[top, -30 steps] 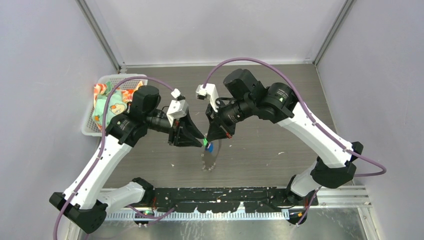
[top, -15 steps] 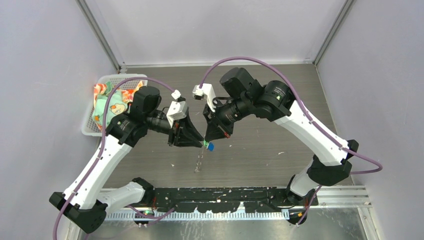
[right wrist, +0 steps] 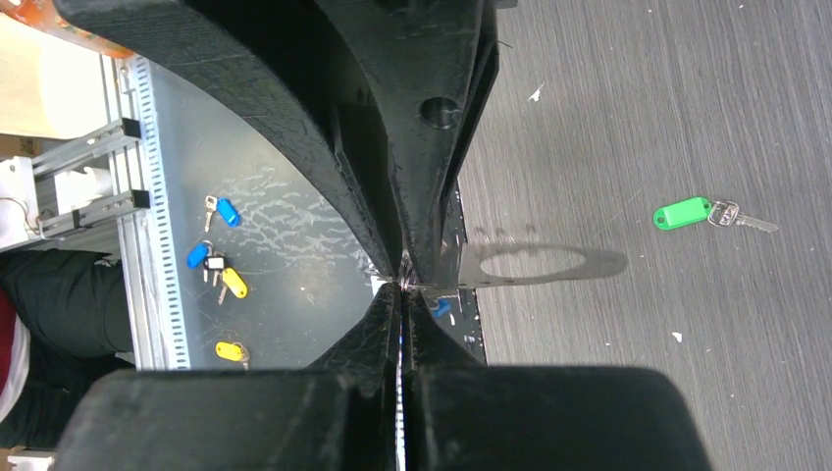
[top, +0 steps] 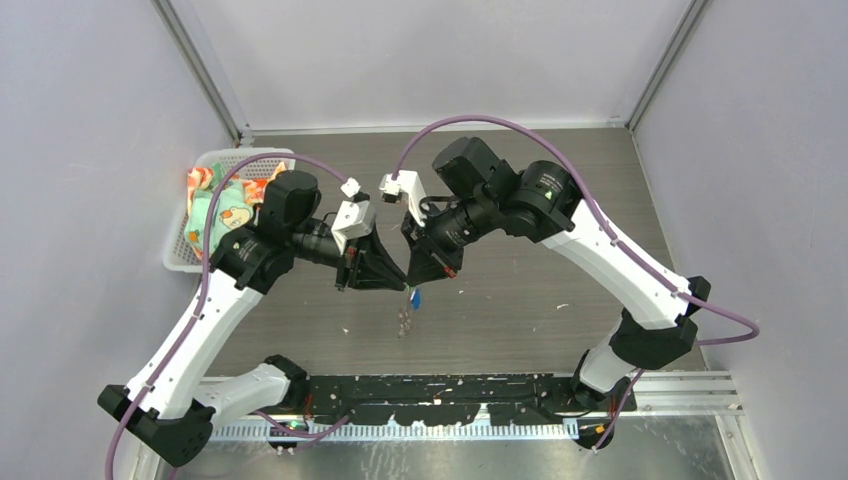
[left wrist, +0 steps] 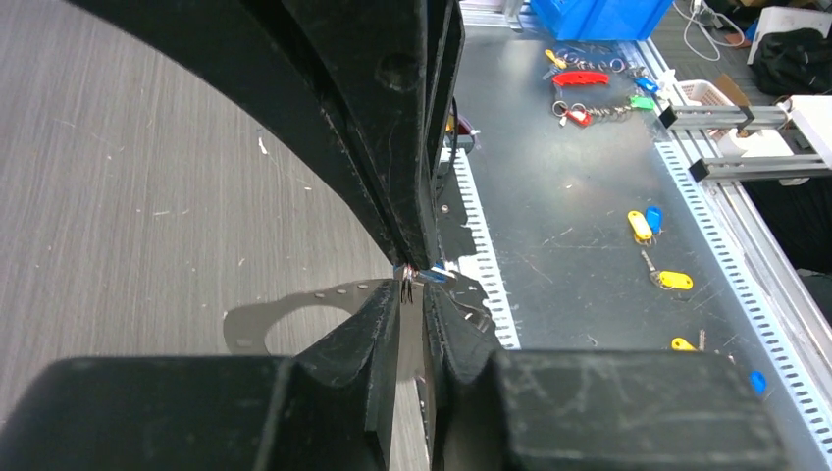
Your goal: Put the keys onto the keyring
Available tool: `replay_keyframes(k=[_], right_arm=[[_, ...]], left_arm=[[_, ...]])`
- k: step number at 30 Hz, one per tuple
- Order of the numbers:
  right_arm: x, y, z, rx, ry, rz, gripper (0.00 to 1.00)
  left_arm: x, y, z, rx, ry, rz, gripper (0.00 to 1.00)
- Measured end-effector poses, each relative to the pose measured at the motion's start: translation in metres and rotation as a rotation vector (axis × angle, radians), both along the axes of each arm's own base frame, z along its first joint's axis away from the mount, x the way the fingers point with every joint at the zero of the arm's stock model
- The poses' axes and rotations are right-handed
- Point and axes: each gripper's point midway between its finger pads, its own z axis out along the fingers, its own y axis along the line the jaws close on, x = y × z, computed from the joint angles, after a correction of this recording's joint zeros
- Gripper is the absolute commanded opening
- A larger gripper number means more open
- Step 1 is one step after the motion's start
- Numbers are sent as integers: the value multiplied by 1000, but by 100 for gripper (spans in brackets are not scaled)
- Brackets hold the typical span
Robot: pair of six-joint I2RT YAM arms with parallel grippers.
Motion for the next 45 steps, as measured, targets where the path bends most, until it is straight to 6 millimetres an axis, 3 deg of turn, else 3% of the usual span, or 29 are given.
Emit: replay_keyframes(k=[2, 5, 8, 11, 15, 18, 24, 28, 36, 45], right_arm=[[0, 1, -1, -2, 1, 1, 1], [0, 1, -1, -2, 4, 2, 2], [0, 1, 0, -2, 4, 2, 17], [-1, 3, 2, 9, 6, 0, 40], [3, 6, 4, 59, -26, -20, 59], [5, -6, 4, 109, -58, -73, 67], [3, -48, 44, 323, -180, -207, 67], [-3, -60, 60, 434, -207, -248, 66], [5, -42, 60, 515, -165, -276, 66], [7, -24, 64, 563, -114, -255, 34]], left_arm=[[0, 0, 1, -1, 1, 1, 1], [1, 0, 0, -1, -6, 3, 0], [1, 0, 1, -2, -8, 3, 0], [2, 0, 0, 2, -7, 11, 0], [9, -3, 0, -2, 19, 64, 0], [12, -4, -1, -33, 51, 114, 0], [15, -7, 20, -123, 84, 180, 0], [16, -9, 40, -179, 72, 186, 0], [19, -10, 74, -267, 32, 204, 0], [18, -8, 85, -303, 26, 219, 0]])
